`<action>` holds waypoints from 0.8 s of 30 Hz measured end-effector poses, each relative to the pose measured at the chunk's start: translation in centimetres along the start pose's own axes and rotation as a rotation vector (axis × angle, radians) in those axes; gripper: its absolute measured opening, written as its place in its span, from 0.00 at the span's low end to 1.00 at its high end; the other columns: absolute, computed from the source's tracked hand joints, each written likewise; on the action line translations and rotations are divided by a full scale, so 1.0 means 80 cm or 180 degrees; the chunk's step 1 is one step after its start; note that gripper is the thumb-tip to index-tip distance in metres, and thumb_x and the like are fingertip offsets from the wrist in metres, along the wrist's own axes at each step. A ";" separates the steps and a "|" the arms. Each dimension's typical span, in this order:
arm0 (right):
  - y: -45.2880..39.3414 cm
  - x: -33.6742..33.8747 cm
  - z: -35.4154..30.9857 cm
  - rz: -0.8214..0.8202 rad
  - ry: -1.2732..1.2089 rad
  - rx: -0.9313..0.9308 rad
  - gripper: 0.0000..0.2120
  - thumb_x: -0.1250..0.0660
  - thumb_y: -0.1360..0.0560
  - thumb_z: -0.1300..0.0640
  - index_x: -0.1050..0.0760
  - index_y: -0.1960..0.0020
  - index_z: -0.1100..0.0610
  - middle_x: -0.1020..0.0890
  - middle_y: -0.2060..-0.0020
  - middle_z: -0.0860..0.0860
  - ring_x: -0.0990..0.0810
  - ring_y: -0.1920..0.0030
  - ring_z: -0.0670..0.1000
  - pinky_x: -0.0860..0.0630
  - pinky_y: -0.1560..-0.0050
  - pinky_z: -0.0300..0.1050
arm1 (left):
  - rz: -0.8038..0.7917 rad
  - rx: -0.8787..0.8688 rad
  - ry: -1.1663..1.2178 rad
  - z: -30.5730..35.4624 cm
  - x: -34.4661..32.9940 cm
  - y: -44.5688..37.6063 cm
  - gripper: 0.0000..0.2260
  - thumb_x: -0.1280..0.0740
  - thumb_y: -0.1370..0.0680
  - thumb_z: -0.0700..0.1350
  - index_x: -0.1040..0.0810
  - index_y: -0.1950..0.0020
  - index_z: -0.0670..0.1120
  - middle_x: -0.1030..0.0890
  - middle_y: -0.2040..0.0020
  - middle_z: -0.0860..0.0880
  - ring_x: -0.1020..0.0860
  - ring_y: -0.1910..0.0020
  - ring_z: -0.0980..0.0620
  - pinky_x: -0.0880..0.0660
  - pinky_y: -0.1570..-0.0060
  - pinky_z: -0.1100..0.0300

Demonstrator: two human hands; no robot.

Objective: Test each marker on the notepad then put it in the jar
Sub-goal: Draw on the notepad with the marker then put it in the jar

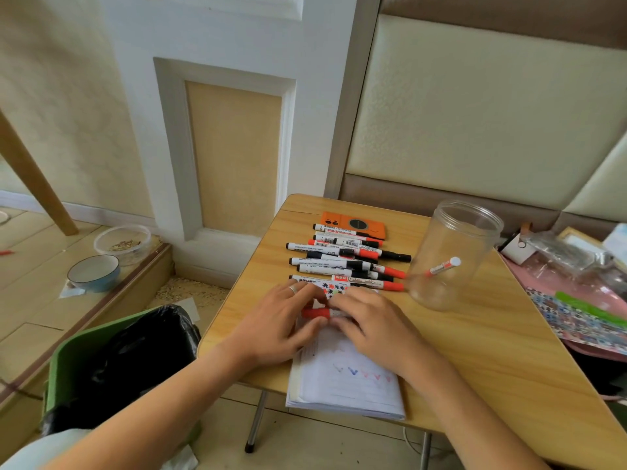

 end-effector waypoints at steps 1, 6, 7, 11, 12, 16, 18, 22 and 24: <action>0.000 -0.002 -0.003 0.0007 0.0143 0.0008 0.17 0.43 0.20 0.45 0.21 0.40 0.50 0.21 0.52 0.47 0.22 0.51 0.50 0.21 0.54 0.53 | -0.0005 0.0015 0.0018 0.000 -0.001 0.000 0.12 0.42 0.16 0.56 0.27 0.41 0.50 0.24 0.50 0.55 0.29 0.51 0.57 0.31 0.47 0.61; -0.001 -0.003 -0.014 0.0095 0.0701 0.0084 0.18 0.49 0.18 0.44 0.25 0.41 0.51 0.21 0.51 0.47 0.21 0.53 0.52 0.24 0.58 0.50 | -0.0051 0.0175 -0.0116 -0.004 -0.005 -0.002 0.16 0.50 0.14 0.56 0.26 0.46 0.50 0.22 0.53 0.54 0.28 0.53 0.53 0.29 0.52 0.50; -0.001 -0.002 -0.015 0.0032 0.0658 0.0060 0.18 0.49 0.18 0.43 0.26 0.41 0.51 0.21 0.50 0.47 0.21 0.53 0.51 0.25 0.58 0.49 | -0.0059 0.0167 -0.0179 -0.004 -0.005 -0.002 0.15 0.50 0.14 0.56 0.27 0.47 0.51 0.23 0.53 0.54 0.28 0.54 0.54 0.29 0.53 0.50; -0.003 -0.002 -0.020 -0.0076 0.0521 0.0047 0.17 0.49 0.17 0.41 0.28 0.40 0.49 0.20 0.52 0.47 0.20 0.54 0.52 0.24 0.60 0.50 | -0.0053 0.0209 -0.0397 -0.007 -0.006 -0.002 0.14 0.50 0.15 0.55 0.27 0.47 0.52 0.22 0.53 0.55 0.28 0.54 0.55 0.31 0.53 0.53; -0.005 -0.002 -0.021 -0.0061 0.0538 0.0051 0.15 0.48 0.17 0.42 0.29 0.40 0.48 0.19 0.52 0.47 0.20 0.55 0.53 0.24 0.60 0.51 | -0.0017 0.0226 -0.0401 -0.007 -0.005 -0.002 0.14 0.49 0.15 0.54 0.27 0.48 0.52 0.22 0.54 0.55 0.29 0.54 0.56 0.32 0.53 0.54; -0.009 0.002 -0.027 -0.0123 0.0533 -0.0023 0.11 0.46 0.15 0.42 0.31 0.43 0.47 0.18 0.55 0.48 0.20 0.56 0.54 0.23 0.59 0.53 | 0.0175 0.0224 -0.0368 -0.007 -0.003 -0.001 0.12 0.49 0.15 0.52 0.29 0.51 0.52 0.23 0.56 0.55 0.30 0.57 0.55 0.33 0.57 0.53; -0.010 0.004 -0.029 -0.0104 0.0572 -0.0031 0.11 0.47 0.15 0.40 0.31 0.43 0.45 0.17 0.58 0.48 0.20 0.58 0.54 0.24 0.61 0.52 | 0.0242 0.0252 -0.0411 -0.009 -0.002 -0.001 0.11 0.48 0.16 0.52 0.28 0.51 0.51 0.23 0.56 0.54 0.29 0.56 0.53 0.32 0.56 0.51; -0.009 0.010 -0.026 0.0016 0.0567 -0.0072 0.14 0.47 0.16 0.37 0.29 0.41 0.44 0.18 0.61 0.46 0.21 0.61 0.51 0.24 0.63 0.51 | 0.0248 0.0271 -0.0532 -0.008 -0.001 0.000 0.12 0.47 0.15 0.52 0.26 0.50 0.50 0.22 0.56 0.53 0.28 0.56 0.51 0.35 0.57 0.55; -0.007 0.008 -0.023 -0.0008 0.0459 -0.0221 0.13 0.45 0.16 0.37 0.29 0.41 0.44 0.19 0.59 0.45 0.22 0.60 0.50 0.24 0.61 0.51 | 0.0304 0.0298 -0.0585 -0.004 -0.002 0.001 0.12 0.47 0.16 0.53 0.26 0.49 0.50 0.23 0.55 0.54 0.29 0.56 0.53 0.39 0.56 0.58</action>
Point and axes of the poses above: each hand's wrist, its own y-axis away from the middle knuckle, its own x-axis out of the back of the hand, z = x × y, the point moved 1 cm from there along -y, towards the middle knuckle
